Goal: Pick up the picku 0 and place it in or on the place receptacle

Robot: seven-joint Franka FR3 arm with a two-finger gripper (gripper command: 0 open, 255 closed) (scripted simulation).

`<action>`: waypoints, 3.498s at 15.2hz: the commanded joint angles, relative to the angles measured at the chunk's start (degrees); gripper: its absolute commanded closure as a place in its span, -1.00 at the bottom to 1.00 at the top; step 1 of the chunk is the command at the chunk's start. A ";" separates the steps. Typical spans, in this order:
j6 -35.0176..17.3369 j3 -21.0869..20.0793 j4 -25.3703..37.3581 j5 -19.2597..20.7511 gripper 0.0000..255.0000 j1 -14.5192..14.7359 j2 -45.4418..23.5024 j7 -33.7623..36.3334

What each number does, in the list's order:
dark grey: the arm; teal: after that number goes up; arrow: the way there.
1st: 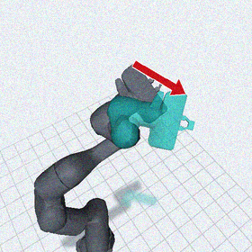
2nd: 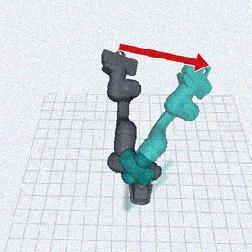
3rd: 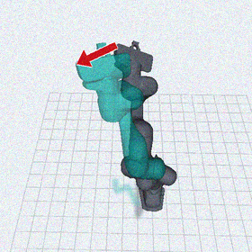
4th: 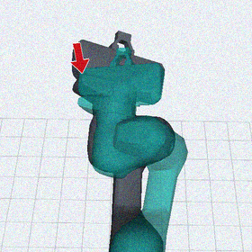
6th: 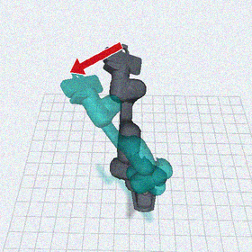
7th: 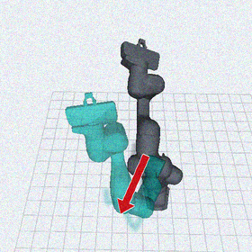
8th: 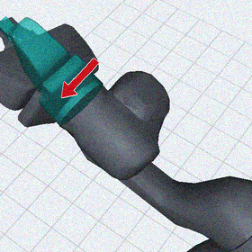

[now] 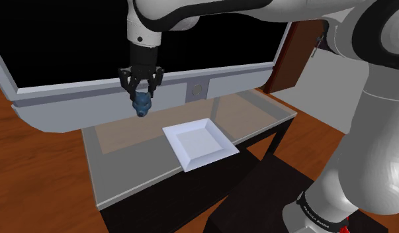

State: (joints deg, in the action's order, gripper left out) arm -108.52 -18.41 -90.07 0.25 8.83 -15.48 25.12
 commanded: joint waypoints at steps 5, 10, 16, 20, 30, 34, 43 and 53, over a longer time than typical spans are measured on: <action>-2.06 0.89 -15.00 -4.69 1.00 -3.60 13.24 -5.26; -1.96 3.09 -26.12 -8.16 1.00 -5.37 24.42 -10.45; -0.76 6.43 -36.51 -10.20 1.00 -6.30 35.57 -15.74; -3.88 6.23 -39.20 -10.37 1.00 -6.20 35.14 -16.00; -11.85 5.64 -45.16 -10.78 1.00 -6.03 33.09 -16.60; -14.81 5.42 -47.04 -10.91 1.00 -5.97 32.00 -16.80; -14.81 5.42 -47.04 -10.91 -1.00 -5.97 32.00 -16.80; -7.10 6.37 -42.25 -10.53 -1.00 -6.31 34.88 -16.82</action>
State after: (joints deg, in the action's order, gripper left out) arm -116.14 -12.17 -132.50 -10.31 2.57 19.14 8.41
